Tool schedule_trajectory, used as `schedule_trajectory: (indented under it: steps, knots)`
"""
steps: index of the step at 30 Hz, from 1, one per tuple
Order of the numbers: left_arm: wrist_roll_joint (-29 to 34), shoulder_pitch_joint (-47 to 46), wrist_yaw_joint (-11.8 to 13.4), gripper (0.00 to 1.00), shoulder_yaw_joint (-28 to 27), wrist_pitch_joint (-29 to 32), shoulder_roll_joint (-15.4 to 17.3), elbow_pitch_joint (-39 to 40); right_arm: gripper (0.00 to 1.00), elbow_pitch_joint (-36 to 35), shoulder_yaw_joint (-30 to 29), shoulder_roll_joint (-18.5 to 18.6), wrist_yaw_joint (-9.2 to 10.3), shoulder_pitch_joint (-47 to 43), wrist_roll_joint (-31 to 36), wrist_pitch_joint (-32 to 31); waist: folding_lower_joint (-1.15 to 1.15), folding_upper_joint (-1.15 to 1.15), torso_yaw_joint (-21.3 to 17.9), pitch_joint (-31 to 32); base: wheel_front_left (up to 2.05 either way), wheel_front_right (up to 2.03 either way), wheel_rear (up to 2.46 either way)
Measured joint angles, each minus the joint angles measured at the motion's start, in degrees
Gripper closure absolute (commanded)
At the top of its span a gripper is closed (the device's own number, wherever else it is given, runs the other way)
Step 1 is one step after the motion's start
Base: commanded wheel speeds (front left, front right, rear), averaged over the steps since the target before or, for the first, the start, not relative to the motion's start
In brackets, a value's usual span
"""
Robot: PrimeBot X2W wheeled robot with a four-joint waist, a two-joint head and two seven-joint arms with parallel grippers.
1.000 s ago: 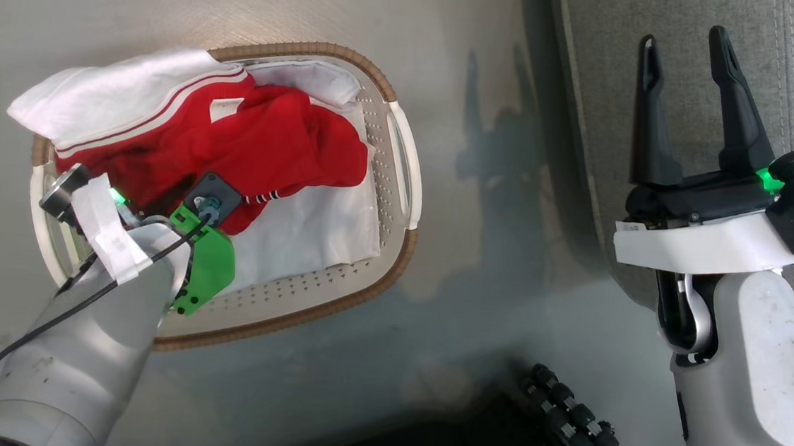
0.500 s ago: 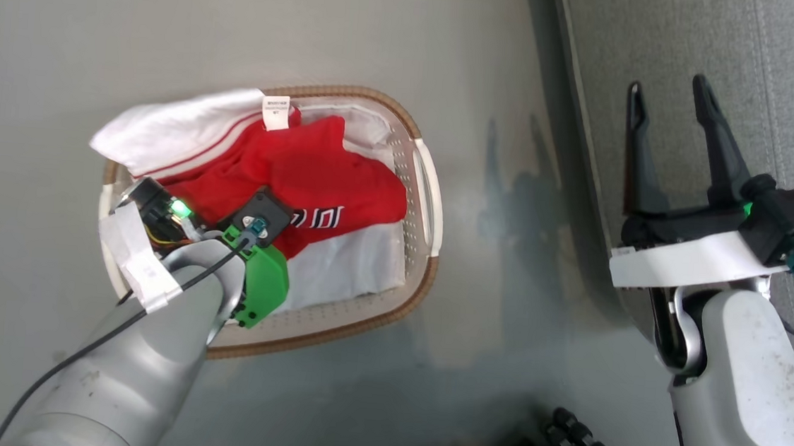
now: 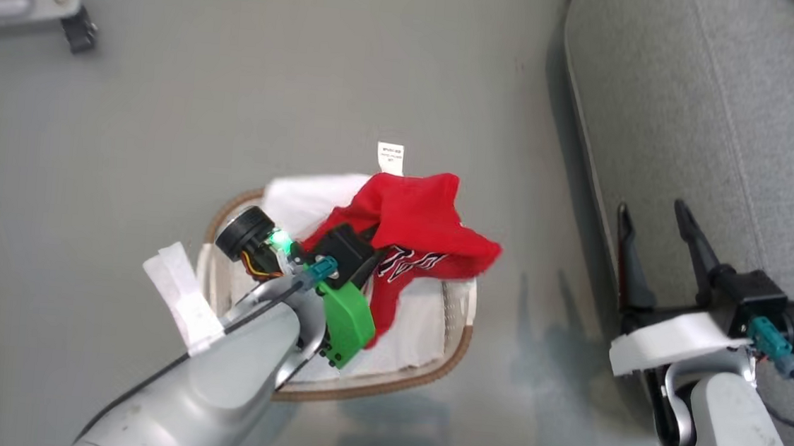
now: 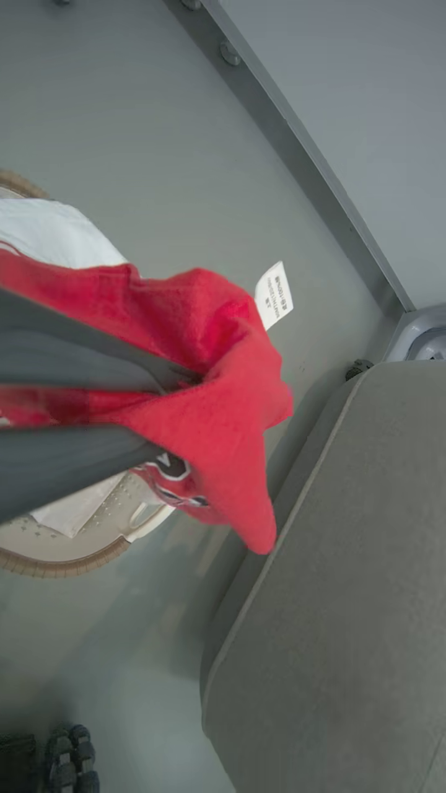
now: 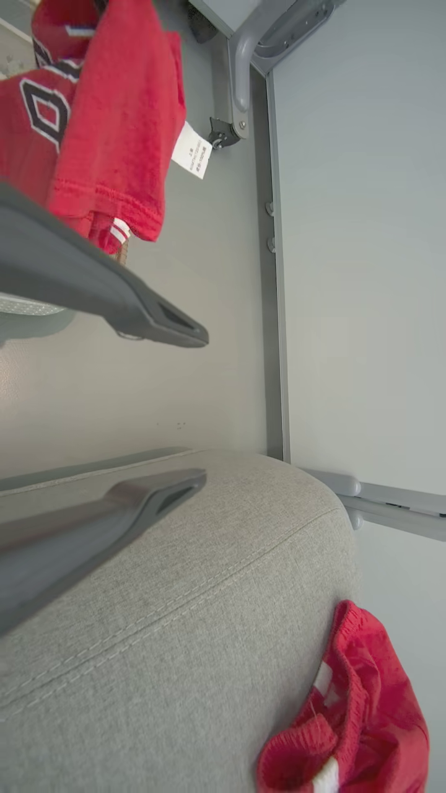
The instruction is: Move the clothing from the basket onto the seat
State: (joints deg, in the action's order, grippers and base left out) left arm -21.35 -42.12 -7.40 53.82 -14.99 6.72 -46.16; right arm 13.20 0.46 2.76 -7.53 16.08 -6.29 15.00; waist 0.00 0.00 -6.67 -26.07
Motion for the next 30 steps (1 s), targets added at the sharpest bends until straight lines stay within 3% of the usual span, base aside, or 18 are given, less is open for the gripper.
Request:
schedule_trajectory:
  steps: [7, 14, 23, 30]
  knots:
    - [-10.14, -4.19, -0.01, 1.0, 6.25, 2.58, 6.35, 9.77, 0.0, 2.09, 0.46, 0.0, 0.0, -3.73, -0.23, 0.0, 0.0, 0.0, 2.33, 9.19, 0.0, 0.0, 0.0]
    - [-15.78, -10.16, -0.1, 1.0, 6.41, 6.13, 9.32, 16.83, 0.0, 3.01, 0.75, 0.0, 0.0, -6.38, -0.26, 0.0, 0.0, 0.0, 4.16, 17.06, 0.0, 0.0, 0.0]
    - [-18.02, -15.83, 0.37, 1.0, 3.69, 8.94, 9.22, 18.17, 0.0, 2.56, 4.16, 0.01, 0.0, -6.01, -0.27, 0.0, 0.0, 0.0, 5.29, 23.12, 0.0, 0.0, 0.0]
    - [-19.96, -19.72, 1.37, 1.0, 1.4, 10.88, 8.32, 16.45, 0.0, -0.93, 13.07, 0.03, 0.0, -1.28, -3.53, 0.0, 0.0, 0.0, 4.62, 24.15, 0.0, 0.0, 0.0]
